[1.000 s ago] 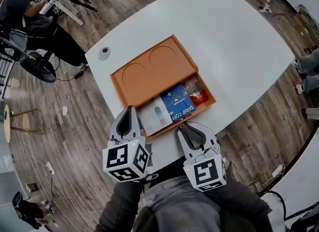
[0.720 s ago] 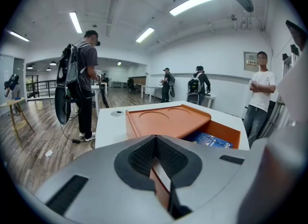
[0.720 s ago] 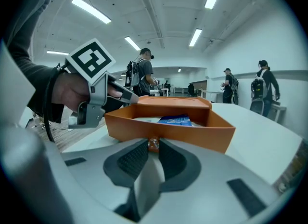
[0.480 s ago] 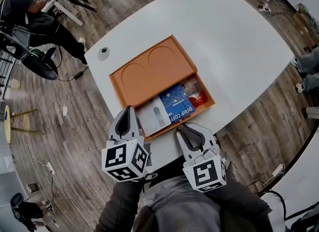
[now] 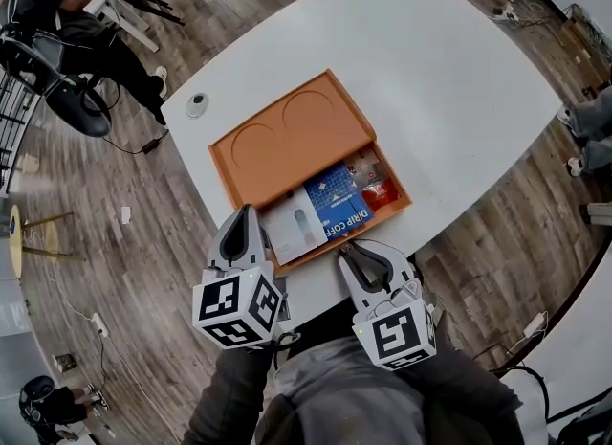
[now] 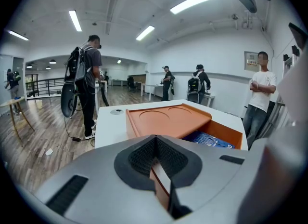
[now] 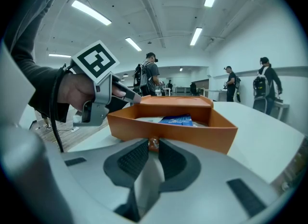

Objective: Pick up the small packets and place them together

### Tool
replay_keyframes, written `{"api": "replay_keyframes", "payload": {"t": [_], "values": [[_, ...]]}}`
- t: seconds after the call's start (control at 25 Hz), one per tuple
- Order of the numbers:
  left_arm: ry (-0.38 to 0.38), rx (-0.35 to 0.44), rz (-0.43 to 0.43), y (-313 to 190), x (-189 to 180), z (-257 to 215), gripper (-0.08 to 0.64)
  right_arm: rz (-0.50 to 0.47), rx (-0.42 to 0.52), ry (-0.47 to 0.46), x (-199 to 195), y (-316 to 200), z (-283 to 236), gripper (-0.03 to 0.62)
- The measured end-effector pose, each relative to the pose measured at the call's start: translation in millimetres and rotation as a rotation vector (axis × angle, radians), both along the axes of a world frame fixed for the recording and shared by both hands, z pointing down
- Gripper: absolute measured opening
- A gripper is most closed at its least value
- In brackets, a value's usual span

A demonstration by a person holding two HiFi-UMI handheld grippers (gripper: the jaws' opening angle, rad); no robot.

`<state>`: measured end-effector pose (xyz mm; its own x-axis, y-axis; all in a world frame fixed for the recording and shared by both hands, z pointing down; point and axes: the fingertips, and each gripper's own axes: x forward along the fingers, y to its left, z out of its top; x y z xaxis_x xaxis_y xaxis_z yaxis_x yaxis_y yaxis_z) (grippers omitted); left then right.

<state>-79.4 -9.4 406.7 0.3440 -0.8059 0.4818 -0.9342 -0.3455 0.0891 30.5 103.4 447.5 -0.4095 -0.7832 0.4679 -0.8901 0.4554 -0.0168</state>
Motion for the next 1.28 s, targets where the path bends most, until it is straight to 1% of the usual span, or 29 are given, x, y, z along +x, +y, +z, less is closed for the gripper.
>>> {"api": "replay_keyframes", "payload": {"t": [0.2,0.48,0.68,0.76,0.8,0.92,1.04,1.16,1.28], "values": [[0.013,-0.026,-0.004,-7.9,-0.5,-0.4,-0.005,-0.016,-0.037,-0.032,-1.0,5.2,8.3,0.072],[0.002,-0.025,-0.002,-7.8,0.0,-0.3,-0.005,-0.023,-0.045,-0.045,0.8,7.2,9.3,0.072],[-0.012,-0.013,0.001,-2.1,-0.8,1.0,-0.005,-0.003,-0.068,-0.057,1.6,7.8,10.1,0.073],[-0.009,-0.017,0.0,2.0,-1.2,5.0,-0.005,-0.003,-0.088,-0.082,2.1,9.3,10.8,0.092],[-0.006,-0.019,-0.002,3.8,-1.5,7.0,-0.005,-0.006,-0.097,-0.093,2.9,9.9,11.1,0.121],[0.0,-0.014,-0.006,11.4,0.8,9.3,-0.005,-0.014,-0.115,-0.102,10.3,14.8,8.5,0.129],[0.004,-0.006,-0.009,19.6,6.1,4.0,-0.005,-0.022,-0.115,-0.1,20.8,18.7,-4.6,0.129],[0.014,-0.001,-0.022,23.1,3.8,-11.4,-0.005,-0.045,-0.072,-0.092,23.1,8.7,-35.6,0.129],[0.028,0.017,-0.034,23.7,-4.8,-34.5,-0.005,-0.08,-0.028,-0.082,13.8,-7.7,-69.1,0.129]]}}
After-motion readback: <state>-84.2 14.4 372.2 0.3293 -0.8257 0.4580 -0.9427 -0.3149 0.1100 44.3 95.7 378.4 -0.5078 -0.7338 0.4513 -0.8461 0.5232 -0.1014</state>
